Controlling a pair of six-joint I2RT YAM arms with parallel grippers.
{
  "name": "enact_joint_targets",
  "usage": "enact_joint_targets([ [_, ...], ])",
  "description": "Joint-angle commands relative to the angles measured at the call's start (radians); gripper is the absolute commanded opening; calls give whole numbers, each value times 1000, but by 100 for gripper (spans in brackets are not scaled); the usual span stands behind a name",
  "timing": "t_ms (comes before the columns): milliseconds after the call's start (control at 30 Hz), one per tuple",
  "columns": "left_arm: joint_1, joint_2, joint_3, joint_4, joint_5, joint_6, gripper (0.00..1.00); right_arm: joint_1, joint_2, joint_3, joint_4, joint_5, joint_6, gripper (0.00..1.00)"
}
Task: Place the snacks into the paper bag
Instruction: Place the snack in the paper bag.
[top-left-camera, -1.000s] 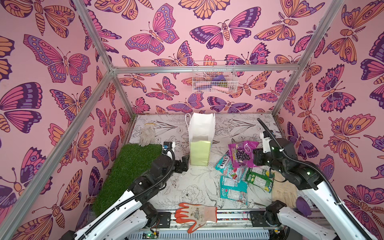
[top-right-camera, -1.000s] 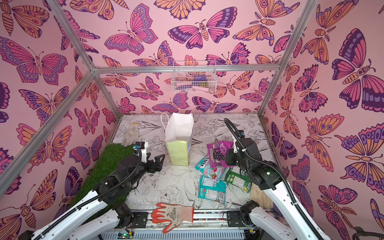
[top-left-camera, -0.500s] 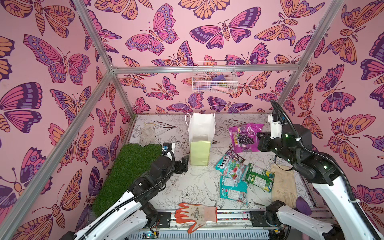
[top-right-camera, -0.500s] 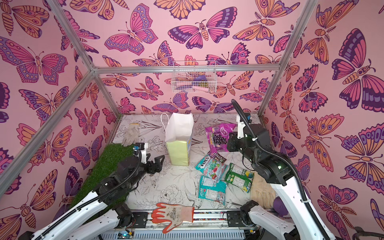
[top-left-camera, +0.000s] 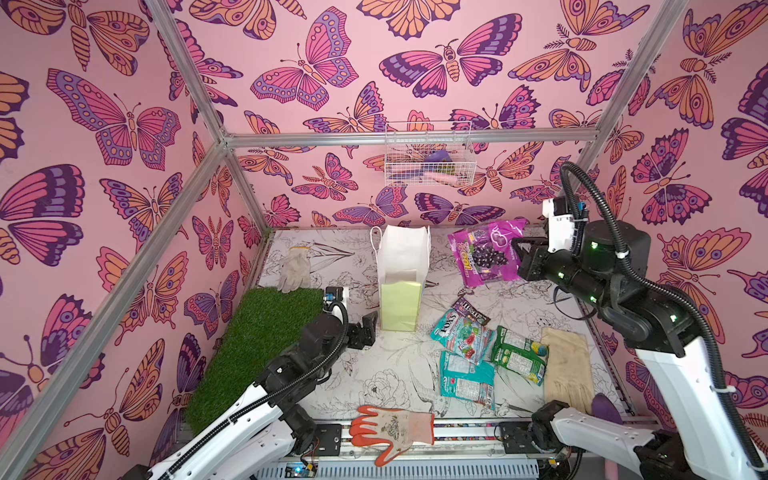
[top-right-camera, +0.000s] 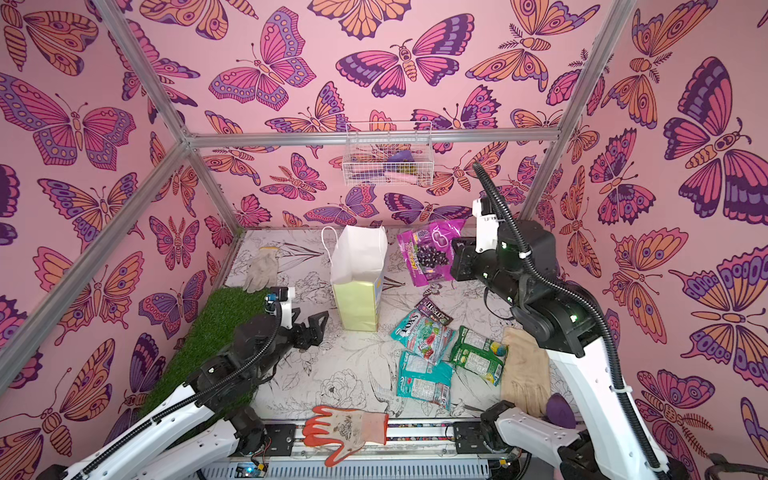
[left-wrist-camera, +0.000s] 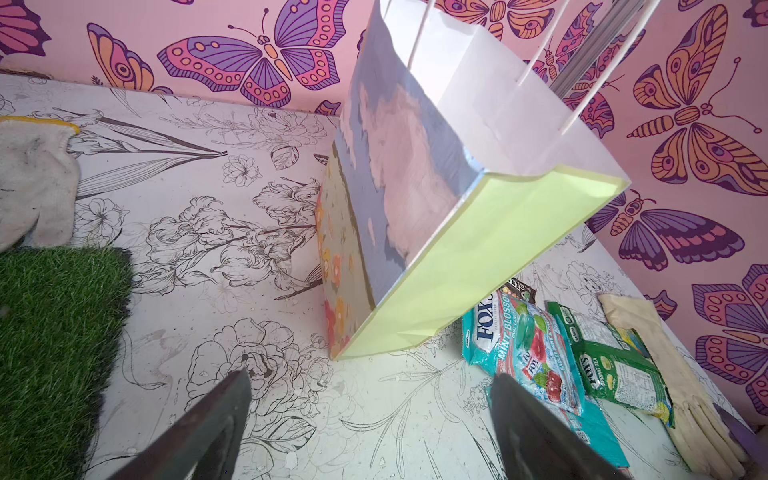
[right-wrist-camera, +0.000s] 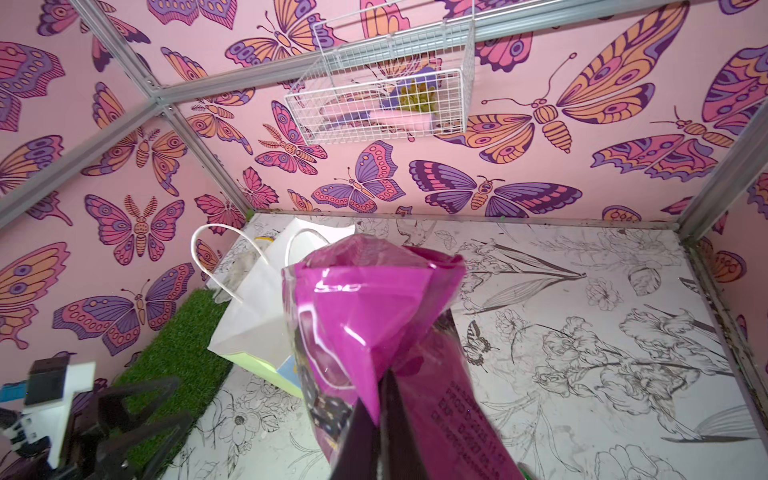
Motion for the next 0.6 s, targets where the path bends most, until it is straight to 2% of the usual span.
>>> enact_joint_targets([
  [0, -3, -10, -14, -13, -15, -13, 92, 6, 5, 67, 100, -65, 18, 0],
  [567, -5, -12, -14, -16, -14, -22, 92, 11, 111, 185, 201, -239, 140, 0],
])
